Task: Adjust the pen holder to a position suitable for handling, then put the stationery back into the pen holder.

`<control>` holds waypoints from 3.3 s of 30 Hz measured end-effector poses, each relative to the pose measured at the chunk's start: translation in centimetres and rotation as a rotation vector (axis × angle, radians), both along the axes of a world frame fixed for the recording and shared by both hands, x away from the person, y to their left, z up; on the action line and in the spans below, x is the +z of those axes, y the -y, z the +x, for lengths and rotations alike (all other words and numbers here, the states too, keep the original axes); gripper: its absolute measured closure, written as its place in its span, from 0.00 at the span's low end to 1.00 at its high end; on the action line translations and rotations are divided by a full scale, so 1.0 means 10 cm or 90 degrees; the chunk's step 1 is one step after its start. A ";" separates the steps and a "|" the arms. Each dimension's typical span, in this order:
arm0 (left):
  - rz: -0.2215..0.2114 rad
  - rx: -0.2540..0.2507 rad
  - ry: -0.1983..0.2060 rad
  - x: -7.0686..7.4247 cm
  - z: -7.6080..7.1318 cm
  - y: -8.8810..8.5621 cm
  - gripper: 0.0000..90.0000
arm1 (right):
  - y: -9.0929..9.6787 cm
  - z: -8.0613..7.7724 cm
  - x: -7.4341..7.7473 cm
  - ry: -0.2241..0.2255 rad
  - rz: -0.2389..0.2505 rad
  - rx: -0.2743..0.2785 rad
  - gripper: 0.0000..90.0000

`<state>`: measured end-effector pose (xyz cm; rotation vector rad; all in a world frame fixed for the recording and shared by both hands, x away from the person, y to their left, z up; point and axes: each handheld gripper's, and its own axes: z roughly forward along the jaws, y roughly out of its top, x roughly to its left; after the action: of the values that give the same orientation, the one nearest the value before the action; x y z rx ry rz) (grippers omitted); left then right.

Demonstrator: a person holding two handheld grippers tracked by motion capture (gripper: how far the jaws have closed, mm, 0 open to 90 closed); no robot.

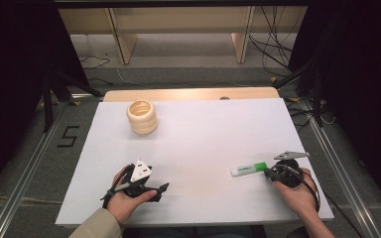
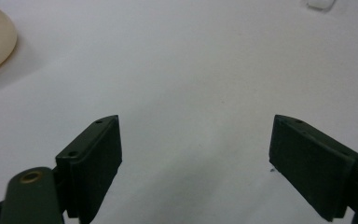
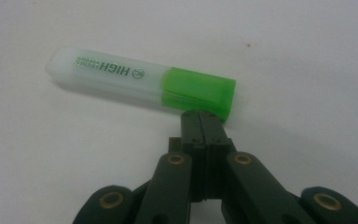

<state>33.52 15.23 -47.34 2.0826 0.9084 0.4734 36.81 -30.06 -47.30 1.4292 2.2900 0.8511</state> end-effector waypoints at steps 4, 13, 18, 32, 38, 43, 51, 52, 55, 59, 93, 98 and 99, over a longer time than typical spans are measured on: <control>0.000 0.000 0.002 0.00 0.00 0.00 0.19 | -0.01 0.01 -0.01 -0.004 -0.004 -0.001 1.00; 0.000 0.000 0.002 0.00 0.00 0.00 0.19 | -0.02 0.04 -0.02 -0.007 -0.008 -0.002 1.00; -0.001 0.000 0.003 0.00 0.00 0.00 0.19 | -0.03 0.05 -0.02 -0.010 -0.011 -0.004 1.00; -0.001 0.000 0.003 0.00 0.00 0.00 0.19 | -0.04 0.09 -0.02 -0.009 -0.012 -0.007 1.00; -0.002 -0.001 0.003 0.00 0.00 0.00 0.19 | -0.03 0.09 -0.02 -0.011 -0.010 -0.011 1.00; -0.003 0.001 0.002 0.00 -0.01 0.00 0.19 | -0.01 0.08 0.02 -0.002 -0.003 -0.016 1.00; 0.000 -0.003 0.001 -0.01 0.00 0.00 0.19 | 0.00 0.08 0.01 -0.002 -0.002 -0.017 1.00; 0.000 -0.003 0.001 -0.01 0.00 0.00 0.19 | 0.00 0.07 0.01 -0.002 -0.001 -0.017 1.00; -0.002 -0.004 0.003 0.00 -0.01 0.00 0.19 | 0.00 0.07 0.01 -0.004 -0.001 -0.018 1.00; -0.007 0.000 0.005 0.00 -0.01 0.00 0.18 | -0.01 0.08 0.01 -0.008 -0.002 -0.015 1.00; -0.002 -0.015 -0.004 -0.03 -0.04 0.07 0.19 | -0.13 0.52 -0.05 0.007 -0.011 -0.016 1.00; -0.004 -0.016 -0.005 -0.03 -0.04 0.08 0.19 | -0.15 0.58 -0.05 0.006 -0.009 -0.019 1.00; -0.005 -0.016 -0.005 -0.03 -0.04 0.08 0.19 | -0.15 0.59 -0.05 0.007 -0.008 -0.018 1.00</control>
<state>33.15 14.42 -47.63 2.0881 0.8864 0.4489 42.68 -28.51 -47.79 1.4456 2.2572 0.8324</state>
